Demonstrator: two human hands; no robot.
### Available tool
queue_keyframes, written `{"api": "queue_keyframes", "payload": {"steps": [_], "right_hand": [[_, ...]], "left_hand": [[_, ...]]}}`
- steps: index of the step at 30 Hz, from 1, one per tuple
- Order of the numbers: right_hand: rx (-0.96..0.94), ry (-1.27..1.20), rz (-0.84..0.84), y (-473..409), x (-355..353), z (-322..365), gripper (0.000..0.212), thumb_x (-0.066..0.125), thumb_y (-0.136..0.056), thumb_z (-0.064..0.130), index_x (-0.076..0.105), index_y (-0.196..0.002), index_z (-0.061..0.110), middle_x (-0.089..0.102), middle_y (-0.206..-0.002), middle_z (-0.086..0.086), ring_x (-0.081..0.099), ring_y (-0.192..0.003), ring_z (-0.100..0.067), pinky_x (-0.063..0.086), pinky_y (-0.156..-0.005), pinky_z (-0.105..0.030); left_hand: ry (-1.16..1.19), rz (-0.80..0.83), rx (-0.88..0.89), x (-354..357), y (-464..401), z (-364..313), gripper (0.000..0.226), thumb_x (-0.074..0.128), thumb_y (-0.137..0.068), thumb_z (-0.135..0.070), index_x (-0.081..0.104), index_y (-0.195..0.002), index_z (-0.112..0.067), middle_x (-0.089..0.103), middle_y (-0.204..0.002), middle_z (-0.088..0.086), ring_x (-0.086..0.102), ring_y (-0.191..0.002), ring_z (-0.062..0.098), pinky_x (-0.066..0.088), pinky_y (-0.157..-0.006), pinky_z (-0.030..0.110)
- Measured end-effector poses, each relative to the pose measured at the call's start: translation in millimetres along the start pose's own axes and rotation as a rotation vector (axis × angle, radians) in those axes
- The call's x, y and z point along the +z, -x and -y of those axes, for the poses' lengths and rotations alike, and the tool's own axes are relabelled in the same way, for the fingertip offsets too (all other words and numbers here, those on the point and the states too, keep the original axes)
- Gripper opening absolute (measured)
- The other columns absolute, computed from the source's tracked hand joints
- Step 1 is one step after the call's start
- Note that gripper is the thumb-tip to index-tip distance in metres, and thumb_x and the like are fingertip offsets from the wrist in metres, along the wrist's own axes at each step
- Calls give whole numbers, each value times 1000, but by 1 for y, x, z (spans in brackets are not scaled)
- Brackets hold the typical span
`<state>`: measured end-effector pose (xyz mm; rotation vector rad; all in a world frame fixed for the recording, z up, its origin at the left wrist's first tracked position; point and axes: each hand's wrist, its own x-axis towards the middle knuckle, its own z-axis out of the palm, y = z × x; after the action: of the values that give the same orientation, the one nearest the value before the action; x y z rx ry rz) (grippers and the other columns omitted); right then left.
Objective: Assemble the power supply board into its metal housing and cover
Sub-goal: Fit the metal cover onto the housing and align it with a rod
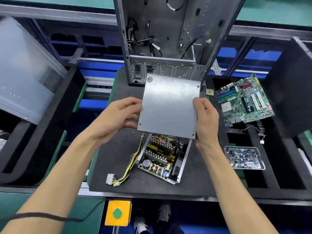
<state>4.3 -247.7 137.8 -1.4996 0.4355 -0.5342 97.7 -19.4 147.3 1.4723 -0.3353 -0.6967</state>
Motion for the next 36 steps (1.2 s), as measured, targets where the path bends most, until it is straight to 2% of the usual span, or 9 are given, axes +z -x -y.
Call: {"api": "queue_keyframes", "payload": {"steps": [2,9,14,17,20,25,30,34,36], "right_hand": [[-22,-16,-11,7,-1,2,31,55,-104,25,53,-74,17,55,-64,16,47,-56,-1,37,-50,-15],[-81,-64,4,27,-7,4,28,54,-103,24,56,-75,23,57,-68,17,48,-61,0,38,-53,-16],[-12,155,295,28,-29,18,27,60,-93,35,65,-68,29,59,-68,16,49,-62,-2,36,-56,-19],[100,352,667,36,-32,25,35,69,-89,45,63,-66,19,51,-61,11,42,-54,-3,32,-48,-16],[167,374,858,49,-22,23,48,74,-81,54,63,-67,9,47,-62,3,39,-56,-8,29,-48,-20],[275,245,777,54,-15,20,39,73,-78,52,66,-63,17,52,-60,0,44,-52,-11,34,-48,-23],[441,-58,176,26,-21,12,40,43,-109,39,75,-95,20,77,-90,-2,71,-85,-19,54,-76,-31],[566,-203,183,9,-41,7,53,35,-108,51,59,-135,11,71,-128,-11,73,-109,-30,57,-90,-45],[622,-241,261,6,-43,7,57,36,-106,52,64,-125,7,74,-120,-16,75,-105,-30,59,-86,-41]], "left_hand": [[16,6,20,3,8,0,19,55,-102,-17,71,-110,-10,72,-86,-2,65,-65,8,52,-58,20],[-57,16,1,5,29,-3,22,56,-102,-25,72,-108,-11,73,-99,15,69,-74,17,57,-63,27],[-287,-449,143,-8,34,-13,33,57,-95,-52,70,-98,-21,75,-93,-4,70,-92,11,59,-81,32],[-439,-40,202,2,45,-29,41,55,-86,-62,68,-115,-36,72,-114,-17,63,-114,0,48,-96,23],[-667,311,129,30,56,-32,37,60,-84,-64,72,-106,-37,74,-104,-14,67,-100,5,52,-88,25],[-755,285,58,47,58,-30,44,76,-80,-56,63,-72,-15,52,-59,-7,43,-53,7,30,-48,18],[-527,-43,107,38,60,-26,41,71,-92,-36,58,-57,-17,47,-57,-11,41,-56,7,29,-56,27],[61,-372,12,35,53,-21,28,66,-96,-33,64,-70,-21,57,-73,0,48,-72,16,35,-68,32],[119,-438,-6,37,48,-20,25,68,-94,-33,64,-73,-21,59,-75,-1,50,-73,15,36,-69,34]]}}
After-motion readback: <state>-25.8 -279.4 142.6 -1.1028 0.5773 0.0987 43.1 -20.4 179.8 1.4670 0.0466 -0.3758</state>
